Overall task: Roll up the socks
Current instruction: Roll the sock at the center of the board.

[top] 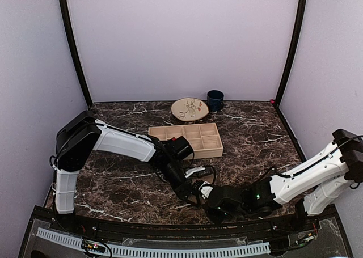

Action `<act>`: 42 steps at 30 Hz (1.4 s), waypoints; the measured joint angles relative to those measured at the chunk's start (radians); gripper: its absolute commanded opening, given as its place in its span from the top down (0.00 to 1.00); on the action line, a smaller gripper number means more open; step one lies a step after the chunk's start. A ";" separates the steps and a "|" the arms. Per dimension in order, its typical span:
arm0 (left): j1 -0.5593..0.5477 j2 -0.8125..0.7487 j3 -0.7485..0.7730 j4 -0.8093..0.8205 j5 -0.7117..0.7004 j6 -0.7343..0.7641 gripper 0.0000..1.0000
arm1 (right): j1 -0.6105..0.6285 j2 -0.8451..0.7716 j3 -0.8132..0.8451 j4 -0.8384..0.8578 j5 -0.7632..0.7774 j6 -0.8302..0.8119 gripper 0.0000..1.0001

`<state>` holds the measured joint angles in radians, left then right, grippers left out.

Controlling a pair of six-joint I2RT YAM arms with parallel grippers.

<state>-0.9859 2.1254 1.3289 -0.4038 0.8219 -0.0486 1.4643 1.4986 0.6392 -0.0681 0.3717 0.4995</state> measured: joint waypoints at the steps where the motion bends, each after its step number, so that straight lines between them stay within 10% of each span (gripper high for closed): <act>1: 0.003 0.002 0.000 0.001 0.008 0.000 0.27 | 0.000 -0.004 -0.003 0.000 0.001 0.003 0.96; 42: 0.132 -0.111 -0.281 0.364 0.146 -0.054 0.28 | -0.063 -0.034 -0.030 0.042 -0.118 -0.016 0.96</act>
<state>-0.8536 2.0148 1.0481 -0.0402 0.9684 -0.1024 1.4010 1.4651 0.6094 -0.0257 0.2535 0.4835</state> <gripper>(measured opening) 0.717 0.043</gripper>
